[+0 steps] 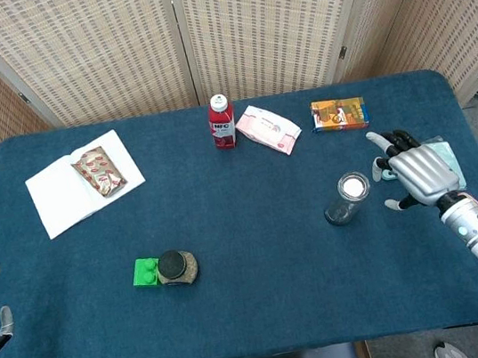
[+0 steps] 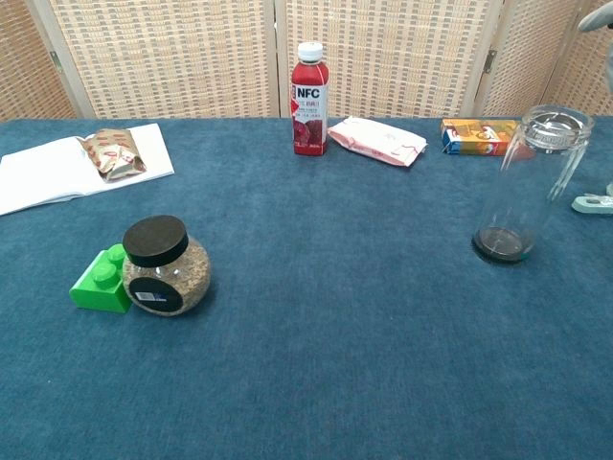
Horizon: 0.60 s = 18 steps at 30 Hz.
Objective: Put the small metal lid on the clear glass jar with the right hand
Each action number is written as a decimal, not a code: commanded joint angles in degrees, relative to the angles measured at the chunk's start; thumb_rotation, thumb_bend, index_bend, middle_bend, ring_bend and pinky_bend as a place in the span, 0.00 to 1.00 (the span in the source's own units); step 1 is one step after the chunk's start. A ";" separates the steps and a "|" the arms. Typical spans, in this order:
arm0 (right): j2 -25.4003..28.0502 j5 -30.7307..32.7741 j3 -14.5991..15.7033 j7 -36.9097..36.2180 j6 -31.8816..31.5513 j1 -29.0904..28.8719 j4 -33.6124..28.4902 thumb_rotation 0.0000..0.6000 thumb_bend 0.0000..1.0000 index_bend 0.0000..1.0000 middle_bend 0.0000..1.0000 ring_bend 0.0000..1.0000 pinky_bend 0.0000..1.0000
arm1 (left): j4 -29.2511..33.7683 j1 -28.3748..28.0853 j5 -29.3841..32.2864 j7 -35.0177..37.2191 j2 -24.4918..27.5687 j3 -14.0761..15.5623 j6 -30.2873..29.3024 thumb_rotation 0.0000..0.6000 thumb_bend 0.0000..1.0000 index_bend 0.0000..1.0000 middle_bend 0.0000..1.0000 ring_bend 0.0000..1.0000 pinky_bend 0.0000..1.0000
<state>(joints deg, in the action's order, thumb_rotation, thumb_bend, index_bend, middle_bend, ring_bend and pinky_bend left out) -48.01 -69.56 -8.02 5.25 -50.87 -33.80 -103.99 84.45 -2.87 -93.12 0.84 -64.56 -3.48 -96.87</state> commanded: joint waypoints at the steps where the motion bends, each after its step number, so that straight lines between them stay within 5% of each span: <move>1: -0.67 -0.20 0.32 -0.13 0.73 -0.16 0.80 1.00 0.14 0.47 0.00 0.00 0.00 | 0.02 0.03 -0.04 0.02 0.00 -0.01 -0.10 1.00 0.54 0.00 0.06 0.00 0.00; 18: -3.60 0.75 -0.33 -0.16 3.66 -2.62 3.17 1.00 0.14 0.46 0.00 0.00 0.00 | 0.12 0.23 -0.06 0.75 0.28 -0.06 -0.48 1.00 0.54 0.00 0.06 0.00 0.00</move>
<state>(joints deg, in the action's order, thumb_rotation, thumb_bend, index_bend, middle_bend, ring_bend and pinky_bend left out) -51.55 -68.87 -8.38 5.02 -47.27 -36.36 -100.88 84.57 -2.64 -93.17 1.58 -64.29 -3.54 -97.33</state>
